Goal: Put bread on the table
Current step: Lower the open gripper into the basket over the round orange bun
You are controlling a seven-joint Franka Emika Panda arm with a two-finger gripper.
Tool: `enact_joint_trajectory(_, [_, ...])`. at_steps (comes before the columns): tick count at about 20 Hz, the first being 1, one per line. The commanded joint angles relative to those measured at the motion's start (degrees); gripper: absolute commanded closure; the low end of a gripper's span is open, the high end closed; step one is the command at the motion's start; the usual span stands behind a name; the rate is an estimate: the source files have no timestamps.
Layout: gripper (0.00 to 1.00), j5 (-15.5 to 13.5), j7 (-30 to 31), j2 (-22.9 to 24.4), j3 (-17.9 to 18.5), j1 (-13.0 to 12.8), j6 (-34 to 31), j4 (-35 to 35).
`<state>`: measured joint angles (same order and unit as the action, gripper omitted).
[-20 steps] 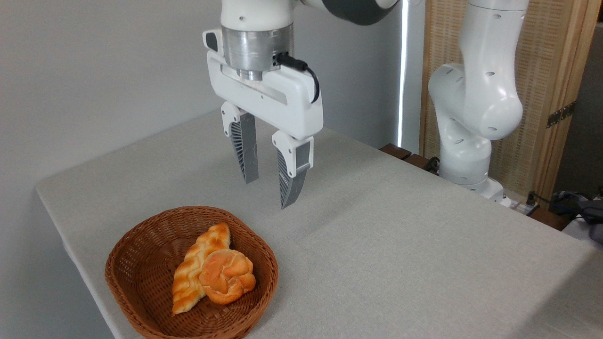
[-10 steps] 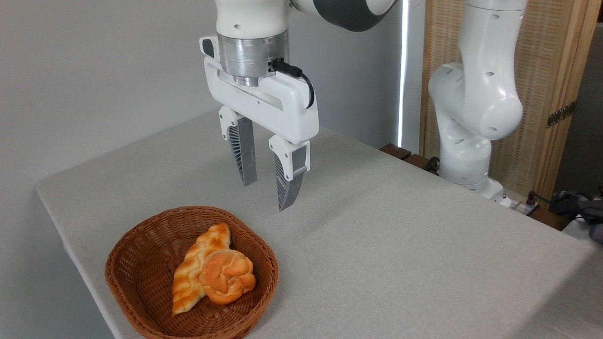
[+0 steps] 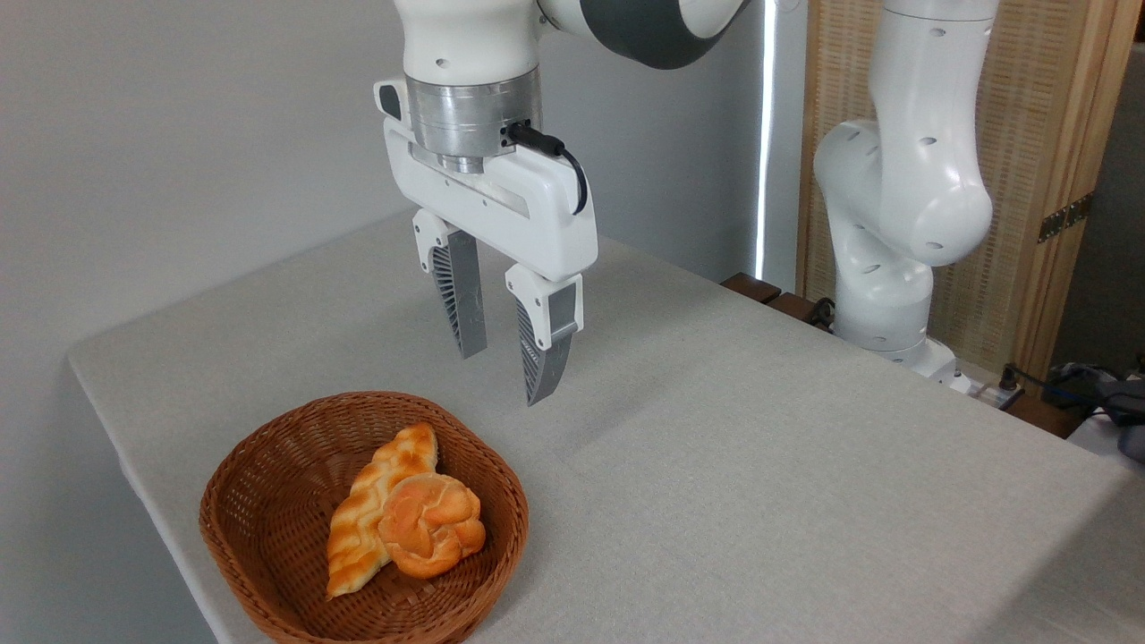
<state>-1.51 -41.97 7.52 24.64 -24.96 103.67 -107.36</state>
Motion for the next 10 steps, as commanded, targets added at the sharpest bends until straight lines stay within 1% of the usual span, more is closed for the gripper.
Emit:
enact_joint_trajectory(1, [0.00,-1.2,-0.9,-0.8,0.5,0.0,-0.4,0.8])
enact_joint_trajectory(2, [0.00,-1.2,-0.9,-1.5,0.5,0.0,0.5,0.8])
enact_joint_trajectory(4, [0.00,-1.2,-0.8,-2.6,0.2,-0.1,4.5,0.7])
enact_joint_trajectory(10, [0.00,-1.3,-0.7,-8.9,0.1,-0.3,14.3,0.7])
